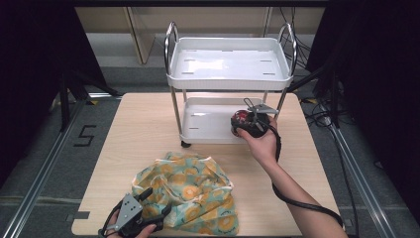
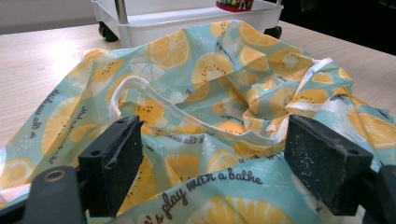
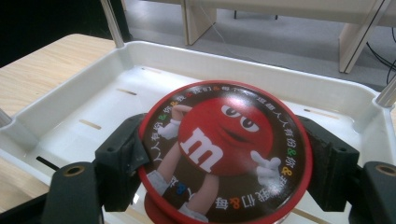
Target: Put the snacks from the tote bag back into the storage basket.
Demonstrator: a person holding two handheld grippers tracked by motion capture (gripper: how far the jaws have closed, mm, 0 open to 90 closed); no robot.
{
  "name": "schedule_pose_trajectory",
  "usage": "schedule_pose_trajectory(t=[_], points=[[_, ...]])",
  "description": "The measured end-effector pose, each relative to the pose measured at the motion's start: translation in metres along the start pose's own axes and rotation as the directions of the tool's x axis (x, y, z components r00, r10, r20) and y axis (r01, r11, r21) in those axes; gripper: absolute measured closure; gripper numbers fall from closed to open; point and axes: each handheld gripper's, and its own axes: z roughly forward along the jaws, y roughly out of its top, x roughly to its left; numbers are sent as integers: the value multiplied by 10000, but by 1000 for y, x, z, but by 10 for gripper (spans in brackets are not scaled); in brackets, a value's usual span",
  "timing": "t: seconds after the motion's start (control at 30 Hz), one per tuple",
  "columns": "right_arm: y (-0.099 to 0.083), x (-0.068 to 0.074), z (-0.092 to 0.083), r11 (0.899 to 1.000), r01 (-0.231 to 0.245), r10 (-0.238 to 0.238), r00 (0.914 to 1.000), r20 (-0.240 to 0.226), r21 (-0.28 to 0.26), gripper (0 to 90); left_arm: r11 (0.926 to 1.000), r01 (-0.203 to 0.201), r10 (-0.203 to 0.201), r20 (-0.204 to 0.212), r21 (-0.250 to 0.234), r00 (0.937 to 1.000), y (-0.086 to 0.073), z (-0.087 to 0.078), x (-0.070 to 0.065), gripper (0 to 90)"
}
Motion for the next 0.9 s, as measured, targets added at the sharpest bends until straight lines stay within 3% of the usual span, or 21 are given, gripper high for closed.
schedule_pose_trajectory(t=[0.03, 0.2, 0.83, 0.9], points=[[0, -3, 0, 9994, 340, -340, 9994, -48, -43, 267, 10000, 5, -5, -3, -3, 10000, 0, 0, 0, 192], [0, 0, 1, 10000, 46, -46, 10000, 42, 12, 267, 10000, 4, -4, 1, -1, 10000, 0, 0, 0, 192], [1, -2, 4, 9999, 116, -116, 9999, 102, -19, 267, 10000, -24, 23, 60, 23, 10000, 0, 1, 0, 191], [1, -1, 4, 9999, -128, 128, 9999, 43, 114, 267, 10000, -25, 25, 62, 18, 10000, 0, 1, 0, 191]])
